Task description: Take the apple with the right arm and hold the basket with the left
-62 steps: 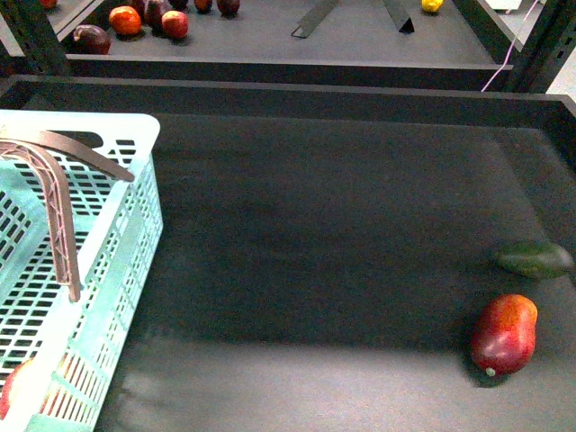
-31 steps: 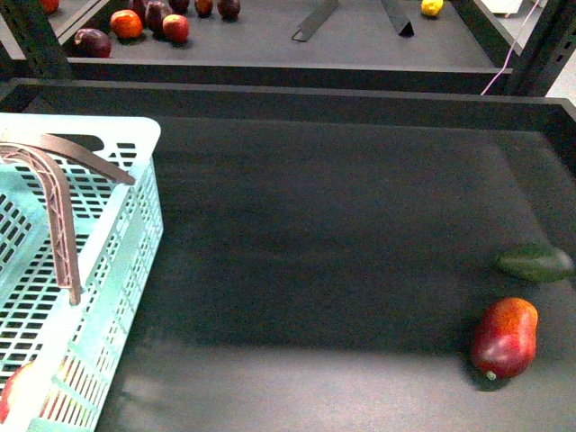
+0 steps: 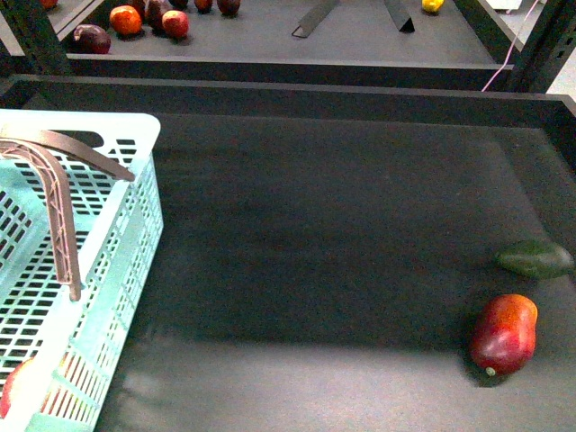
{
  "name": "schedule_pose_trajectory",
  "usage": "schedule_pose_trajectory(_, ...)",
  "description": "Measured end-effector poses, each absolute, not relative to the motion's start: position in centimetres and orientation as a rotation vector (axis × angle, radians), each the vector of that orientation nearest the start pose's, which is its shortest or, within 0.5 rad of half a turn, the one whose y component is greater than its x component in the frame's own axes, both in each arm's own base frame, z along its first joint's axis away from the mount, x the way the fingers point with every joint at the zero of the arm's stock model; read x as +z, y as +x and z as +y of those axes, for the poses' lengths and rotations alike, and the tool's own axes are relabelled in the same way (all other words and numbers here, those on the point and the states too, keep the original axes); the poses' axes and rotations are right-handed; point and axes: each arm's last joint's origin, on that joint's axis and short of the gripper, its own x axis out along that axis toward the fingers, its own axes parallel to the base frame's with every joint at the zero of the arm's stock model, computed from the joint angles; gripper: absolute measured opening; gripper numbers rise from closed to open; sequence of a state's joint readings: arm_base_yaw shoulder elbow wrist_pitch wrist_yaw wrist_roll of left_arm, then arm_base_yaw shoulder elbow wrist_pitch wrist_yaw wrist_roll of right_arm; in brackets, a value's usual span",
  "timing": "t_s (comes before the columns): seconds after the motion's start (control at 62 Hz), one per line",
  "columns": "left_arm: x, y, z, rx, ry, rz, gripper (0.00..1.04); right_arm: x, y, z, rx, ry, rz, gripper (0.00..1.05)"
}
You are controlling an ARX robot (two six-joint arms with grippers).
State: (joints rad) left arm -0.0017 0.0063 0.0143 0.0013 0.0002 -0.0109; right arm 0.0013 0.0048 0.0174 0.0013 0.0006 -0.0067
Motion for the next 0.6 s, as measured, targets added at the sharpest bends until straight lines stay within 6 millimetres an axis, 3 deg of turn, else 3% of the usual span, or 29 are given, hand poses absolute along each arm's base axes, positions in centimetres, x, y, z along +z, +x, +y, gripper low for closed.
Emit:
schedule_pose_trajectory(0.29, 16.80, 9.72, -0.02, -0.002, -0.011, -0.009, 0.97, 16.92, 9.69, 0.01, 0.001, -0.007, -0.014, 0.96)
schedule_pose_trajectory(0.597, 16.82, 9.72, -0.02, -0.002, -0.009, -0.010, 0.98, 16.92, 9.69, 0.01, 0.001, -0.007, -0.014, 0.96)
